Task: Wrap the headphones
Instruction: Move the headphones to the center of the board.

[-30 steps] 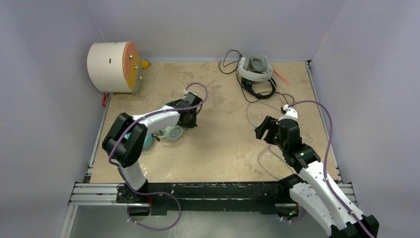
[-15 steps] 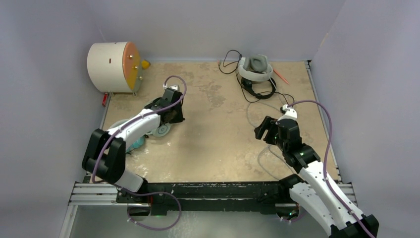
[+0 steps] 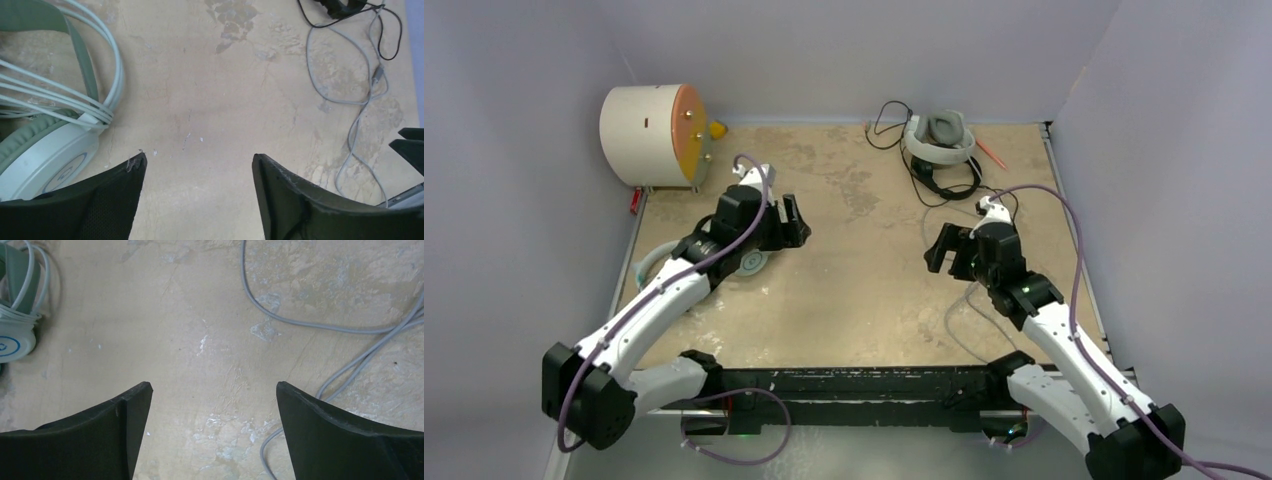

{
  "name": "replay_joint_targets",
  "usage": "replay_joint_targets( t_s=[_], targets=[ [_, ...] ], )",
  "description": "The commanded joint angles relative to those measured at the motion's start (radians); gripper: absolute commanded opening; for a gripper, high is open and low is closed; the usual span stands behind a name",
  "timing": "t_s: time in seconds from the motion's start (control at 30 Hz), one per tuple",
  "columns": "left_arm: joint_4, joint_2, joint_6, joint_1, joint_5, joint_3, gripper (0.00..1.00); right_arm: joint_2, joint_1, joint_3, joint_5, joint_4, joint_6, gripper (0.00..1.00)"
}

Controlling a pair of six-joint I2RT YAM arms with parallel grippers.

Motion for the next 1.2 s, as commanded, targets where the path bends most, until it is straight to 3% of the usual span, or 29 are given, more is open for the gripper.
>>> replay_joint_targets(
  t_s=[0.0,0.37,1.17],
  targets=[
    [0.007,-0.104,0.010,0.000,-0.053,-0.030,0.80,0.028,0.001,0.068,-0.038,0.037,-0.039,0.99],
    [-0.026,-0.255,0.043,0.001,-0.061,-0.077,0.87,0.174,0.000,0.164,0.014,0.072,-0.084,0.99],
    [-0.027,-0.433,0.079,0.001,-0.013,-0.096,0.91,0.875,-0.187,0.767,-0.073,0.120,-0.346,0.90]
  ],
)
